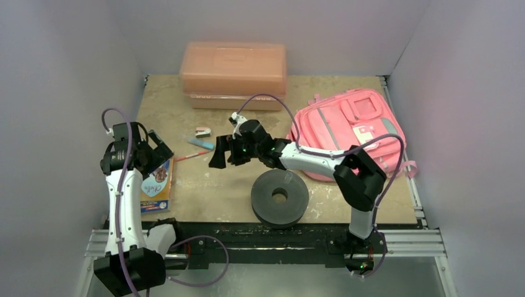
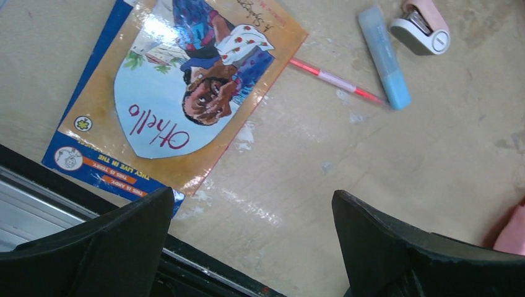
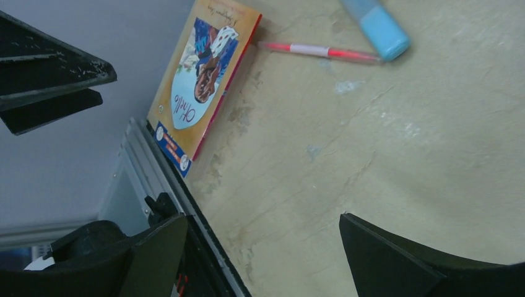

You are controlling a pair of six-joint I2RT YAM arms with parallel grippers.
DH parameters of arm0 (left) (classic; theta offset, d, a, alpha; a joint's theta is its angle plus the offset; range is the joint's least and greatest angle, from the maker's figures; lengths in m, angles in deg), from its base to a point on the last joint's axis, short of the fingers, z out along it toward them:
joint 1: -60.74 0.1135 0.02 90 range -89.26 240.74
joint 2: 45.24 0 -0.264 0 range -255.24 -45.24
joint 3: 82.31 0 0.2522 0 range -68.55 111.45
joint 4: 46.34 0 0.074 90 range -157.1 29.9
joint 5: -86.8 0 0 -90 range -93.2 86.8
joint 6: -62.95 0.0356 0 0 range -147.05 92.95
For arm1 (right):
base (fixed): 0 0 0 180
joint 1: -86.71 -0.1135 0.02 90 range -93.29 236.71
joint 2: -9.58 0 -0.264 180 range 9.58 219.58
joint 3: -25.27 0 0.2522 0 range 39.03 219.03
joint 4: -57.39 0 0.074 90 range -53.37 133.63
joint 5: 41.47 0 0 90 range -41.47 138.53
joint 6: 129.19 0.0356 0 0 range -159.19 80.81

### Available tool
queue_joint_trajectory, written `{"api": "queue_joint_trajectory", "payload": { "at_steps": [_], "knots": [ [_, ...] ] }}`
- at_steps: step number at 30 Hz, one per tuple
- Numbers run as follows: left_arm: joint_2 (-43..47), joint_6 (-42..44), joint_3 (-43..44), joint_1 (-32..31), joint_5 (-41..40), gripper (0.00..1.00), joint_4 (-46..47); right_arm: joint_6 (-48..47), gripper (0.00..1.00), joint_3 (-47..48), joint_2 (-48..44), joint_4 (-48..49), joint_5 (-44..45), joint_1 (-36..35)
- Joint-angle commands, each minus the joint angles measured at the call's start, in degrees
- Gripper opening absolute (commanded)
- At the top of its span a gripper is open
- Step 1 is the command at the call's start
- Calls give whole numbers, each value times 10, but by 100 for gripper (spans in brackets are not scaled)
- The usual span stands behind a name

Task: Pack the student bag
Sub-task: Pick up the book from the center of the board.

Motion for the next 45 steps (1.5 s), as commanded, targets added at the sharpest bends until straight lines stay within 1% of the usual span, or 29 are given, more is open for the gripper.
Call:
{"api": "queue_joint_trajectory", "payload": {
  "at_steps": [1,3,6,8,10,12,17,20,22,25,27,29,30,32,34,37,39,41,43,45],
  "knots": [
    [-26,34,-19,34,-25,100,43,86,98,28,46,98,-81,-11],
    [-45,38,-22,56,-24,100,51,98,98,35,69,111,-94,-17],
    [-65,31,-33,69,-35,100,65,124,98,36,101,147,-117,-22],
    [-72,26,-52,71,-33,100,92,134,98,37,116,164,-121,-25],
    [-83,24,-65,75,-14,100,112,141,98,40,130,176,-126,-27],
    [-102,25,-61,77,6,100,109,148,98,42,141,190,-130,-29],
    [-109,26,-76,82,46,98,123,173,98,46,173,219,-142,-29],
    [-110,20,-73,93,46,98,124,184,94,70,201,230,-154,-31],
    [-113,6,-67,114,58,97,128,196,90,97,224,238,-157,-35],
    [-134,-23,-68,161,90,98,155,212,81,152,266,246,-159,-44],
    [-168,-31,-46,196,93,97,163,217,79,198,297,235,-155,-50],
    [-206,-36,-21,210,72,97,168,225,78,236,322,230,-144,-55],
    [-222,-35,-5,217,74,96,163,226,78,256,332,222,-140,-58],
    [-242,-29,20,220,71,95,158,226,78,294,353,202,-135,-63],
    [-251,-23,30,222,65,96,168,228,78,322,375,193,-129,-63],
    [-287,-20,43,223,63,96,157,233,78,376,416,183,-130,-64],
    [-306,-22,36,224,73,96,158,231,76,420,446,166,-130,-63],
    [-314,-29,17,225,86,96,164,231,72,458,474,150,-126,-62],
    [-316,-40,-2,225,115,95,178,227,70,486,494,141,-114,-63],
    [-314,-49,-24,226,144,95,193,234,64,508,512,139,-113,-62]
  ]
}}
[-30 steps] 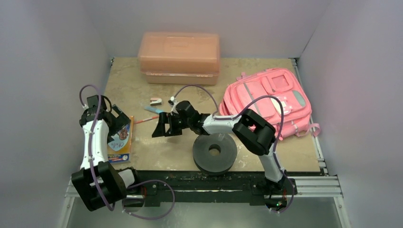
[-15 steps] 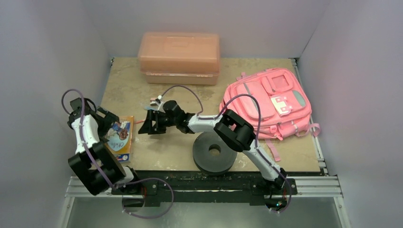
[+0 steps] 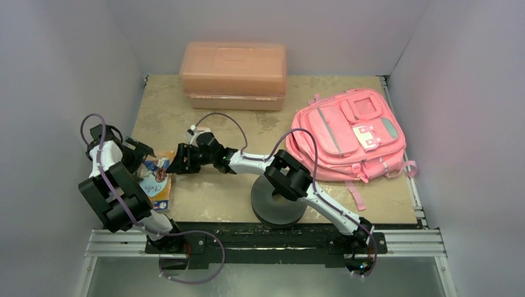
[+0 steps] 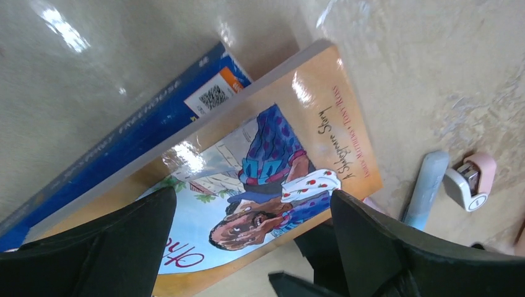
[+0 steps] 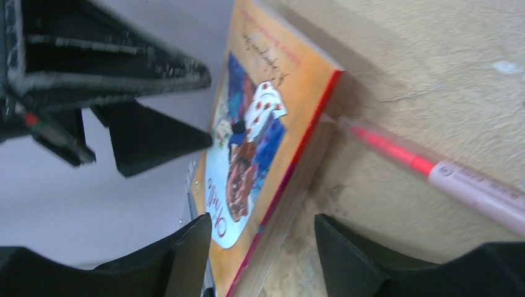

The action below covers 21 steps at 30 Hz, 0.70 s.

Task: Pack the student bag
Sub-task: Pick up the book from the center of the board.

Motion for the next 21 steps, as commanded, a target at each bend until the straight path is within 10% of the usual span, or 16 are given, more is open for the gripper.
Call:
{"api": "queue_joint_trajectory", "payload": {
  "at_steps": [1,14,21],
  "knots": [
    [1,-24,-38,5,68,94,35,11,62,59,27,-22,17,4],
    [45,-7,-37,-35,67,93,33,-19,3,91,24,-55,39,11],
    [156,24,-21,-101,38,94,32,-37,0,29,-58,-78,5,16]
  ]
}}
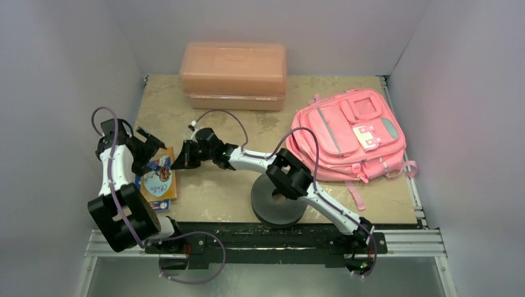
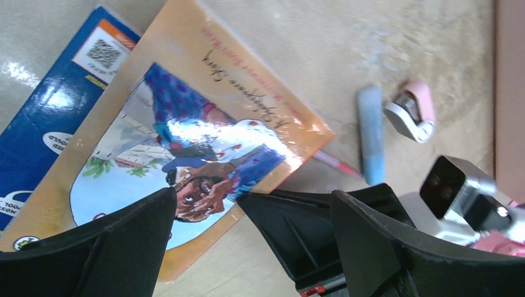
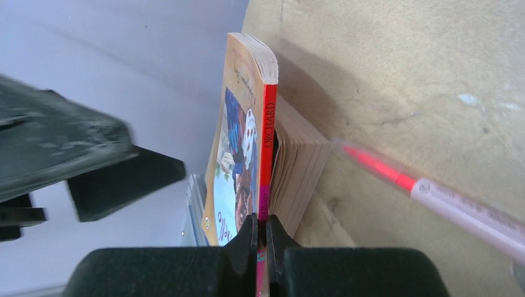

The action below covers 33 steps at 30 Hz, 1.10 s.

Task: Pack the student bag
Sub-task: Pick up the book from the center of the board.

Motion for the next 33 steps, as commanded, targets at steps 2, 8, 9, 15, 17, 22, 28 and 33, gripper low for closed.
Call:
{"api": "queue_joint_trajectory", "payload": {
  "at_steps": [2,8,9,15,17,22,28,33],
  "knots": [
    [122,50,13,-53,5,93,32,-50,0,-84,-134,-29,-24,9],
    [242,85,-19,-111,92,92,119,-62,0,-258,-291,22,-40,29],
    [251,86,-14,-113,117,92,115,-52,0,-288,-310,37,-47,37],
    [287,47,27,-114,236,91,52,62,0,-488,-421,220,-112,115],
    [303,10,13,-115,290,91,67,83,0,-537,-460,258,-120,143],
    [348,-114,-48,-148,361,91,151,93,0,-633,-573,265,-124,222],
    [382,-282,-122,-239,350,93,303,100,0,-753,-707,260,-114,347],
    [384,-365,-177,-378,223,97,434,171,0,-834,-795,302,-116,430]
  ]
}}
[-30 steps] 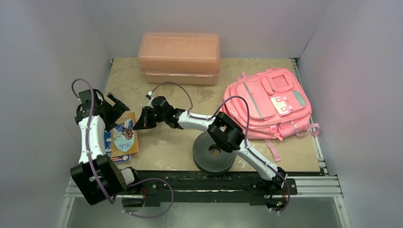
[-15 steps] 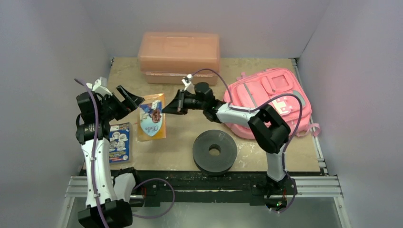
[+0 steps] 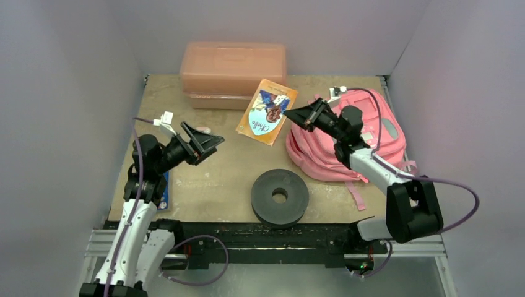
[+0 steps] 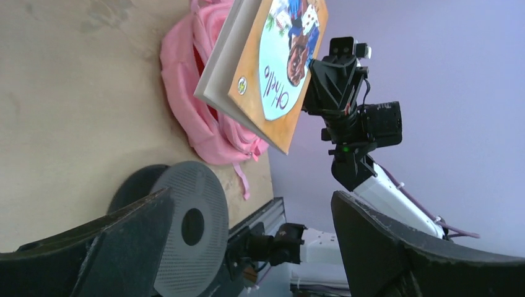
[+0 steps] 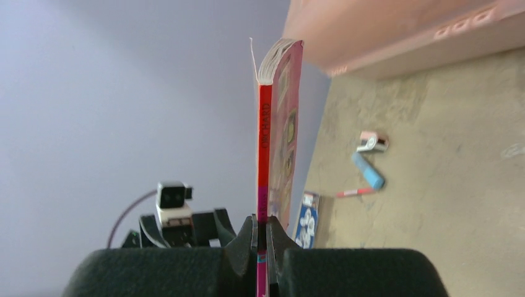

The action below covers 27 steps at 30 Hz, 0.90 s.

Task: Pack the student bag
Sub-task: Pick up the book from the center of the board.

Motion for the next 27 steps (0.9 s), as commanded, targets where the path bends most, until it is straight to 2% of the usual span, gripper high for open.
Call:
{"api": "queue_joint_trajectory", "payload": {
  "at_steps": [1,4,8,11,17,20,23,25,27],
  "knots": [
    [-8,-107,-33,-123,-126,98,180,72,0,-51,-64,63,-7,48],
    [-60,-117,-35,-218,-198,98,248,114,0,-67,-83,88,3,54],
    [-138,-130,-21,-307,-260,94,358,206,0,-87,-68,177,-5,54],
    [-191,-143,-12,-346,-296,89,430,267,0,-116,-61,261,6,55],
    [-262,-170,-4,-386,-391,73,536,283,0,-154,-80,260,19,55],
    [-290,-166,7,-403,-422,60,576,272,0,-175,-101,243,28,54],
    [-294,-176,5,-412,-459,48,562,268,0,-183,-116,233,34,55],
    [-295,-174,9,-412,-457,35,551,246,0,-175,-129,202,29,55],
    [-290,-167,8,-413,-456,19,528,186,0,-157,-151,128,25,56]
  ]
}}
